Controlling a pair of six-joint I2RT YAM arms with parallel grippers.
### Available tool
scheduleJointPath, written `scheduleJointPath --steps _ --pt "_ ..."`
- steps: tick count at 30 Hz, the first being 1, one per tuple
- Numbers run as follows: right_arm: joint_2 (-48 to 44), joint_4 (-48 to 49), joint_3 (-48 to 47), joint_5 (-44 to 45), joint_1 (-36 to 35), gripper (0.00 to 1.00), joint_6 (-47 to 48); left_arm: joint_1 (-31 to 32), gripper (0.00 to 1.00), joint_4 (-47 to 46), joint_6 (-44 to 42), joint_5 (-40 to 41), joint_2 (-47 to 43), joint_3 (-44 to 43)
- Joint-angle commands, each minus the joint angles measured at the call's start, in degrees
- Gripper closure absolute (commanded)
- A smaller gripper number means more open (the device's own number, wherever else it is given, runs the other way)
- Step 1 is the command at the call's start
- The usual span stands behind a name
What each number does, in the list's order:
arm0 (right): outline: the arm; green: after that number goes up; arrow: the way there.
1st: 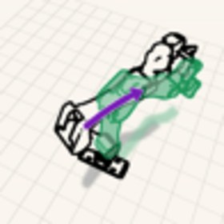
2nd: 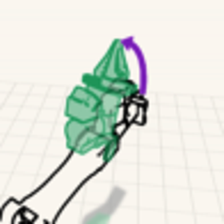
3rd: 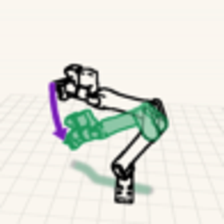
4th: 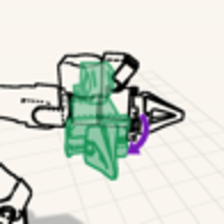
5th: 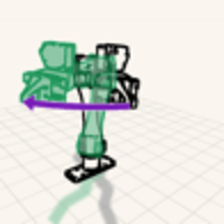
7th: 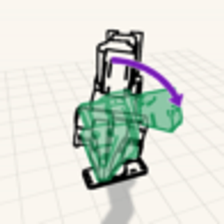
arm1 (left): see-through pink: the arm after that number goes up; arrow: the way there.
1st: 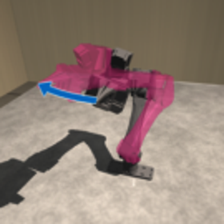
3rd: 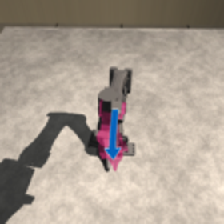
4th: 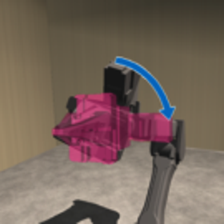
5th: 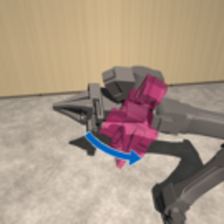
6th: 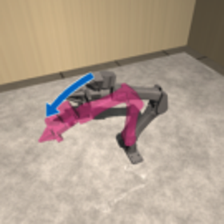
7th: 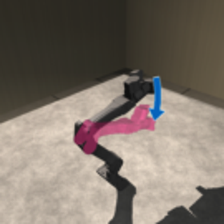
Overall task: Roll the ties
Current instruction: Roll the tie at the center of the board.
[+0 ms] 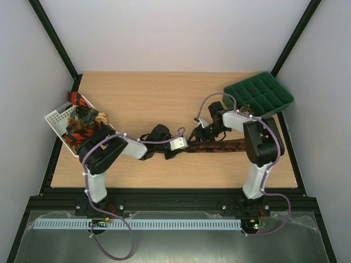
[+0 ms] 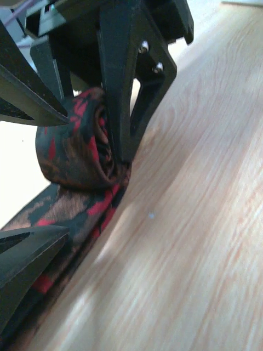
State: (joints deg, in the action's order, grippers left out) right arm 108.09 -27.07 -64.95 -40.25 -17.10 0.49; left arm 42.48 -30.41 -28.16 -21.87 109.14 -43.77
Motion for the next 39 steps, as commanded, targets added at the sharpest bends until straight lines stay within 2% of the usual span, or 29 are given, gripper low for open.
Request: scheduleJointPath --steps 1,6,8,12,14,16,19,23,30,35,39 --pt "-1.4 1.2 1.8 -6.5 -1.2 0.48 -7.6 0.2 0.70 14.1 -1.6 3.9 1.6 0.8" --pt "0.9 3.7 2.6 -7.0 -3.0 0.52 -8.7 0.3 0.70 14.8 -1.3 4.1 1.7 0.3" --pt "1.6 4.2 3.6 -5.9 -3.3 0.58 -7.9 0.4 0.69 14.9 -1.1 4.1 1.9 0.1" --pt "3.1 4.8 4.4 -1.7 -3.3 0.90 -5.5 0.5 0.67 14.9 -0.9 3.7 2.0 0.0" --pt "3.7 5.0 4.8 -0.2 -3.0 0.98 -4.6 0.3 0.64 14.9 -0.7 3.0 1.9 -0.1" --pt "4.6 5.0 5.0 1.3 -2.6 0.99 -3.4 -0.3 0.55 14.9 1.0 1.1 1.8 -0.6" --pt "6.6 4.2 5.0 2.2 -2.0 0.99 -1.6 -1.2 0.35 13.6 1.8 -3.9 0.3 -0.8" --pt "7.5 4.8 6.2 4.9 -1.4 0.99 0.1 -1.2 0.23 7.8 3.3 -7.8 -3.1 2.0" --pt "9.2 4.1 5.9 8.4 0.0 0.99 1.7 -1.3 0.18 -1.3 8.4 -8.8 -3.6 5.1" --pt "9.9 5.1 5.7 8.5 0.0 0.99 1.6 -1.1 0.18 -8.0 15.2 -8.7 1.8 2.7" --pt "10.8 6.4 5.5 6.4 -0.1 0.99 0.8 -0.4 0.21 -11.1 14.3 -9.0 4.6 1.4"
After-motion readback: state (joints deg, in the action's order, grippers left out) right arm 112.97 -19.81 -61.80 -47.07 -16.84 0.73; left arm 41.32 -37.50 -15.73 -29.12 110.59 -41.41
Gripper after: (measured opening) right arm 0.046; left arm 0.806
